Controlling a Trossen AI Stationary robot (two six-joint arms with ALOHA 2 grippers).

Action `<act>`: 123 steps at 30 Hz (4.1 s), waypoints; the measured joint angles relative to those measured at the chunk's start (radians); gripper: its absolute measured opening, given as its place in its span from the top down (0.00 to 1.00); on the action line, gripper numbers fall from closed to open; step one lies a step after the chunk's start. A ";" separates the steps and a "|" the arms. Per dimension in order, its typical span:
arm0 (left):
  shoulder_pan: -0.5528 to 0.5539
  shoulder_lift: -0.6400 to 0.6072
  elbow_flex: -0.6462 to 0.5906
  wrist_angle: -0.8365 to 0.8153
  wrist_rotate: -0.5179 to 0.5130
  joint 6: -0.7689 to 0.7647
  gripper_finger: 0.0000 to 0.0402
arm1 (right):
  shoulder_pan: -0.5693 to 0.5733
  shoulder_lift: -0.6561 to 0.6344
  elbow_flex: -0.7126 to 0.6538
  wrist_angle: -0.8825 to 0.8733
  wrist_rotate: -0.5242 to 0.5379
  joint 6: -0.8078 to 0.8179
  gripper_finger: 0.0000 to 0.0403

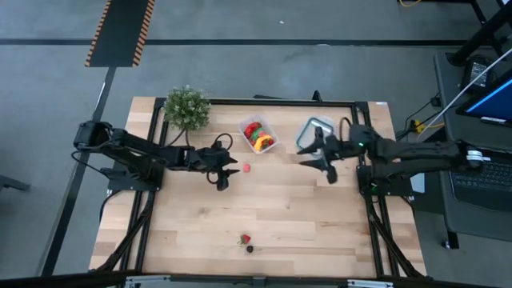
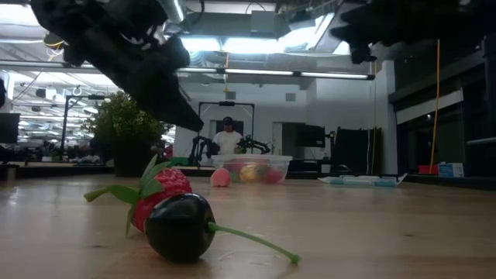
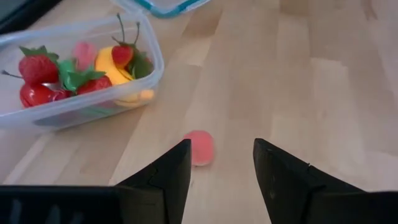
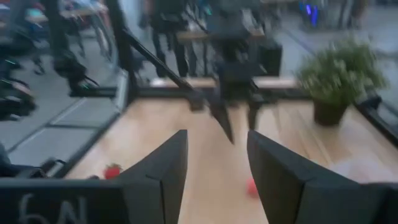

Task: Pick and placing Produce into tupperware
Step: Put the pink apricot into the transparent container

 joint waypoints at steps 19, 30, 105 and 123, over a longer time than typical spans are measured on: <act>0.084 0.329 0.346 -0.409 0.125 0.283 0.59 | 0.094 -0.176 -0.193 0.046 0.002 0.130 0.59; 0.111 0.425 0.407 -0.393 0.121 0.319 0.59 | 0.094 -0.175 -0.193 -0.001 -0.034 0.179 0.59; 0.029 0.155 0.125 0.553 0.618 0.284 0.82 | 0.095 -0.137 -0.193 -0.054 -0.032 0.146 0.59; 0.049 0.155 0.094 0.553 0.162 0.275 0.82 | 0.095 -0.137 -0.193 -0.050 -0.032 0.147 0.59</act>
